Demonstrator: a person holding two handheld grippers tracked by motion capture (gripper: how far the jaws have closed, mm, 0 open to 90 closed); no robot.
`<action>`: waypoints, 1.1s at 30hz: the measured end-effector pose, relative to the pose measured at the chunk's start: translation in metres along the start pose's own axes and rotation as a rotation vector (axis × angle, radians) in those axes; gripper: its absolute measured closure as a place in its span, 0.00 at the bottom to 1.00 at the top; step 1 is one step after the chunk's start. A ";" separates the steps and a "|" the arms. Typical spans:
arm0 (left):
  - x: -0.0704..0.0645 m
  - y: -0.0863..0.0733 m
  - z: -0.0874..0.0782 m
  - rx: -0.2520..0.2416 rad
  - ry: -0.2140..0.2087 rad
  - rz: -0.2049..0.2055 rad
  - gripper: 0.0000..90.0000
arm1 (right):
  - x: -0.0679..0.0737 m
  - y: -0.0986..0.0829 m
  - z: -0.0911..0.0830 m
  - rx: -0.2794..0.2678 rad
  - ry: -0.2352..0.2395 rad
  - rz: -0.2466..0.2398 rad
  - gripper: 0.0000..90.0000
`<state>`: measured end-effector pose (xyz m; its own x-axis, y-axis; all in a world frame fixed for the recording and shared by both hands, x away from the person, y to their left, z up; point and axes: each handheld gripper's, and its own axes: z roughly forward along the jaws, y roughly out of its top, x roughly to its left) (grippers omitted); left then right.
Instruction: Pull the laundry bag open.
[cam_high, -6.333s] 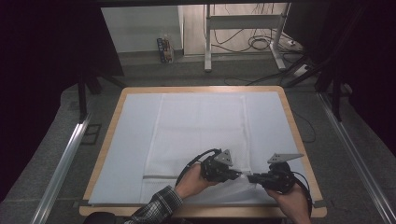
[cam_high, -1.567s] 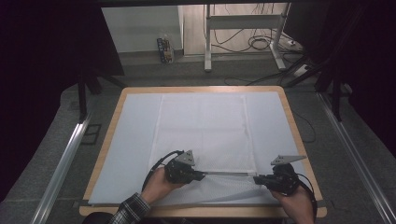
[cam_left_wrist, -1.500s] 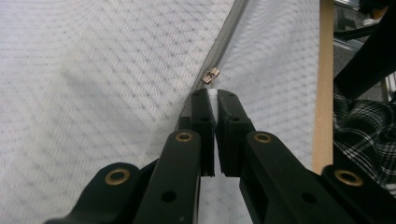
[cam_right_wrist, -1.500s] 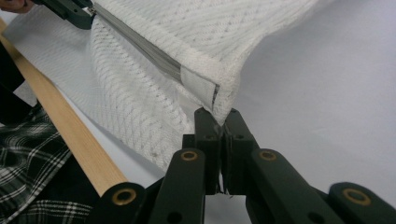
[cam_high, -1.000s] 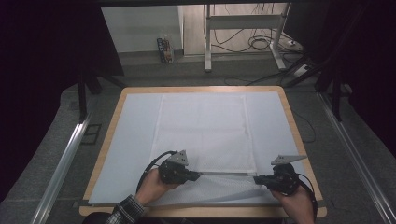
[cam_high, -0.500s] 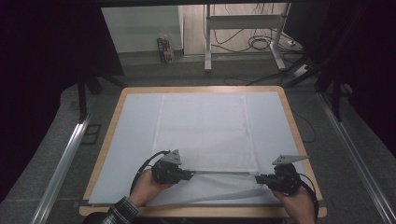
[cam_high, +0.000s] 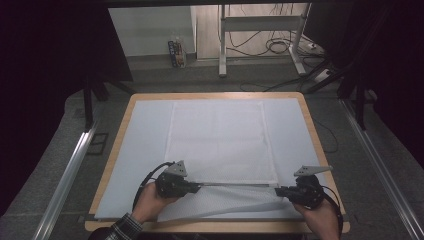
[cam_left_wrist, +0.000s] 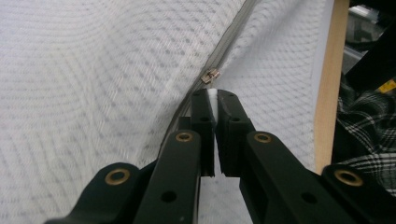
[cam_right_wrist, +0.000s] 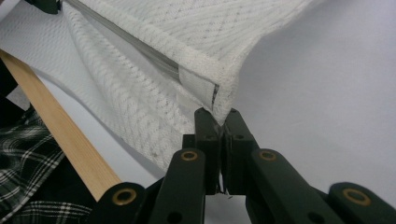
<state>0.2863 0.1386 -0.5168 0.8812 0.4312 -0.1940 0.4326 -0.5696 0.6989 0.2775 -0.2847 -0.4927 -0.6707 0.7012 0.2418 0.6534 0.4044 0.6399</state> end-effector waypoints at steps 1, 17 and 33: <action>0.000 -0.001 -0.001 0.000 0.004 0.001 0.97 | 0.000 0.000 0.000 0.003 -0.002 -0.002 0.95; 0.003 -0.019 -0.014 -0.001 0.029 -0.036 0.97 | 0.001 -0.001 -0.001 0.001 0.005 0.001 0.95; 0.005 -0.029 -0.027 0.002 0.054 -0.052 0.97 | 0.001 -0.001 -0.001 0.003 0.010 0.003 0.95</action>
<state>0.2735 0.1763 -0.5193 0.8457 0.4978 -0.1926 0.4783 -0.5467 0.6873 0.2754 -0.2854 -0.4923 -0.6723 0.6966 0.2505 0.6564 0.4045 0.6368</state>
